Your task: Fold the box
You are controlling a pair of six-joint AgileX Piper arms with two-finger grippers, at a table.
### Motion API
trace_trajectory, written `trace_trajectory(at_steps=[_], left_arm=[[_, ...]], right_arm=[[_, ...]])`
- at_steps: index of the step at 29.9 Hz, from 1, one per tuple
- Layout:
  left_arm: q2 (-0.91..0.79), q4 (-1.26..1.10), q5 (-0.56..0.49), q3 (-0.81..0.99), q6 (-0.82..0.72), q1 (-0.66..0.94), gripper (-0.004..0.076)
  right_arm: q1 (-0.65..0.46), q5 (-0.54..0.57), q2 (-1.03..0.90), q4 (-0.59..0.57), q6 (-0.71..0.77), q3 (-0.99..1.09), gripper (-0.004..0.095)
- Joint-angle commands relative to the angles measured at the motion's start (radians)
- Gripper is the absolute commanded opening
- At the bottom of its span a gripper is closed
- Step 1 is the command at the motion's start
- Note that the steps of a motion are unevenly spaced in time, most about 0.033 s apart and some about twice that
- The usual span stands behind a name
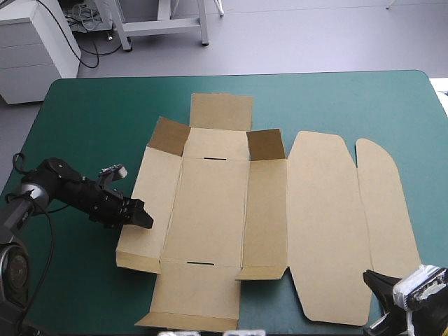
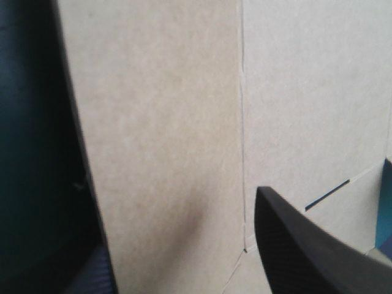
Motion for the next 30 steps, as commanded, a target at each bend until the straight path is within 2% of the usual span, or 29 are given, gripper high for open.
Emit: trace_trajectory(at_steps=[1,5,11,20,22,26,30], left_arm=[[-0.041,0.006,0.111,-0.017,-0.016,-0.038,0.0403],[-0.041,-0.001,0.111,-0.017,-0.034,-0.041,0.0399],[-0.023,-0.081,0.111,-0.015,-0.030,-0.042,0.0316],[0.038,-0.110,0.111,0.002,-0.004,-0.042,0.0307],[0.038,-0.110,0.111,0.002,-0.004,-0.042,0.0247],[0.038,-0.110,0.111,0.002,-0.004,-0.042,-0.0011],[0.038,-0.110,0.111,0.002,0.000,-0.042,-0.0002]], right_arm=[[-0.001,-0.069,0.013,-0.009,-0.010,-0.021,-0.0012],[-0.001,-0.069,0.013,-0.009,-0.010,-0.021,-0.0012],[-0.001,-0.069,0.013,-0.009,-0.010,-0.021,-0.0012],[-0.001,-0.069,0.013,-0.009,-0.008,-0.021,-0.0012],[-0.001,-0.070,0.013,-0.009,-0.008,-0.021,-0.0012],[-0.001,-0.073,0.013,-0.009,-0.008,-0.021,-0.0012],[-0.001,-0.075,0.013,-0.009,-0.008,-0.021,-0.0012]])
